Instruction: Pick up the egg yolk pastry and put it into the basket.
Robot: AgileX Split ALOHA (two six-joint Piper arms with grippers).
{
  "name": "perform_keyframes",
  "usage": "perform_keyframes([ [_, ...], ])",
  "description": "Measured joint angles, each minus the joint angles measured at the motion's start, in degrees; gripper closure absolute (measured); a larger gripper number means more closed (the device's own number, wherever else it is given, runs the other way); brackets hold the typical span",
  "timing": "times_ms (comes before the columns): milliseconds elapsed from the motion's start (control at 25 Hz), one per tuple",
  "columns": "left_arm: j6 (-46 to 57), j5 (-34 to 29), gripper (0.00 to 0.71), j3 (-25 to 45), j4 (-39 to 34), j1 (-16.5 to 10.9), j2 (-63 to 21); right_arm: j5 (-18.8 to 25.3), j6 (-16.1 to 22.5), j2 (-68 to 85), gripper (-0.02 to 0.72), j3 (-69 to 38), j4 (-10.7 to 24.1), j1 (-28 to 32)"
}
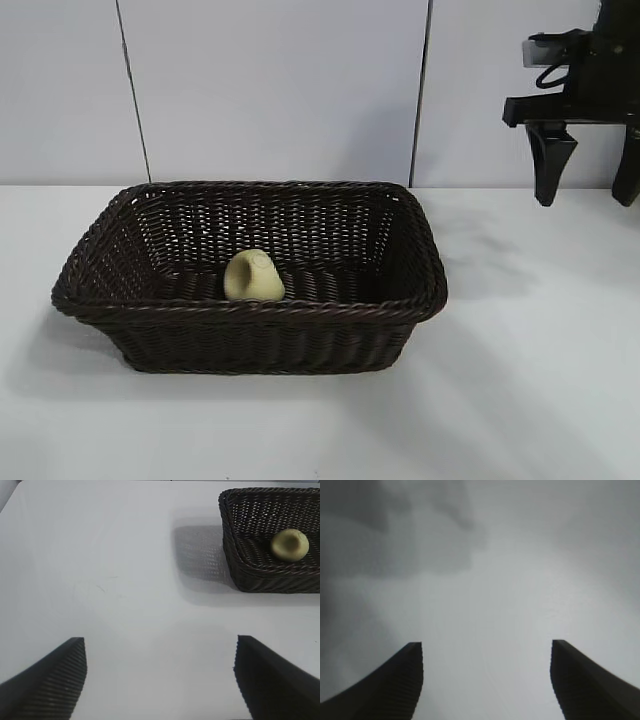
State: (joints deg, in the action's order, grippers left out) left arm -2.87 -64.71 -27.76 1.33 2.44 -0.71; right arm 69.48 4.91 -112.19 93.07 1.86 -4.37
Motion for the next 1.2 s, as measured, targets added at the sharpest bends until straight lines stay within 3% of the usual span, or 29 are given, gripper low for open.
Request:
perform_keyframes([
  [400,0.0,0.0,0.121,0.0,0.0,0.0,0.0,0.1,-0.7,13.9,0.187,-4.8,-0.8,0.0],
  [880,0.0,0.0,0.121,0.0,0.0,0.0,0.0,1.1,-1.6,45.0,0.187,-30.0,-1.0,0.0],
  [1200,0.0,0.0,0.121,0.0,0.0,0.0,0.0,-4.2,-2.1,65.3,0.187,-48.4,-1.0,0.0],
])
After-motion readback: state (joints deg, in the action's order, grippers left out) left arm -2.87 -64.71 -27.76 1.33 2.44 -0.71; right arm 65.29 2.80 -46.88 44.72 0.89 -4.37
